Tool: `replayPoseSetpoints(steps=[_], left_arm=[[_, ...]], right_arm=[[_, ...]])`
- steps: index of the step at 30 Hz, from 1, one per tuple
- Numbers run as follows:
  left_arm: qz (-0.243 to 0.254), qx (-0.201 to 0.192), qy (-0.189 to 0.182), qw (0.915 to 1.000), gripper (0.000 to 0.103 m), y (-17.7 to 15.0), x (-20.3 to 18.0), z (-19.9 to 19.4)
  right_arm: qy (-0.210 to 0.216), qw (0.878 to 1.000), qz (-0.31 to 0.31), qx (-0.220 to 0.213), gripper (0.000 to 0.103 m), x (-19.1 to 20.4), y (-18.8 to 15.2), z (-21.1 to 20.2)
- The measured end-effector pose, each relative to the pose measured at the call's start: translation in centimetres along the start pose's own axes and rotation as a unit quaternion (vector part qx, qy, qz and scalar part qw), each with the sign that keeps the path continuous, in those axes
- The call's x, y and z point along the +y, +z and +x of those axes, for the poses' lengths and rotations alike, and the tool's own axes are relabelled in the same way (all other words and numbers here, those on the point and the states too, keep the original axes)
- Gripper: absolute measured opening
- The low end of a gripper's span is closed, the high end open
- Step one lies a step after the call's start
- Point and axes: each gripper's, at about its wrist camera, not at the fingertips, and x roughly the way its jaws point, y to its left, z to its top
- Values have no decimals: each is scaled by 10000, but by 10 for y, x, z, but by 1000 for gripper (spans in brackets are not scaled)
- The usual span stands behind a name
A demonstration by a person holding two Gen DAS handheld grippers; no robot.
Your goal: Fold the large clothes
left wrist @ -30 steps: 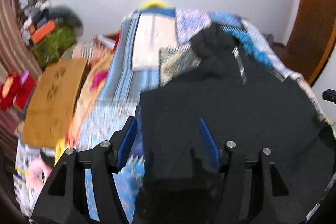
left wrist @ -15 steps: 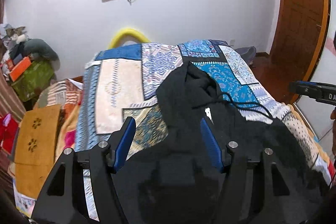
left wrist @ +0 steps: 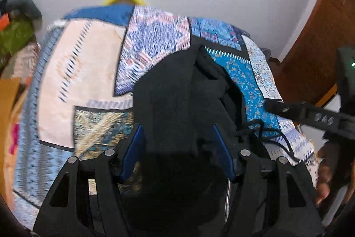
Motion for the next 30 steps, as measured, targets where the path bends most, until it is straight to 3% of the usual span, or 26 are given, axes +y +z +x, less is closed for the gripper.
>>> replayPoseSetpoints(steps=[4,7,10,12,15,20,24,30], left_arm=[[-428,420,-375,9975,50,0,7,40],[-578,549,-582,9951,49,-4,11,58],[-510,480,-380,9968,29,-4,12,61],[-427,499,-360,9972,16,-5,12,58],[-349,571,-337,9972,10,-6,11,46],[-233,475,-741,9959,9,-5,0,-5],[205,249,-732,9968,9,-12,-22,-63],[662,135,-768,9948,9,-63,-43,-142]], right_arm=[[-132,9996,-61,261,54,5,0,36],[-60,9987,-25,510,53,3,-5,58],[-93,9984,-24,555,37,2,-6,62],[-146,9985,-53,520,18,3,-8,58],[-143,9991,-237,317,15,7,-13,34],[-13,9980,-613,-125,14,19,-25,-28],[6,9932,-1127,-307,13,41,-50,-72],[267,9864,-1585,-348,12,50,-105,-125]])
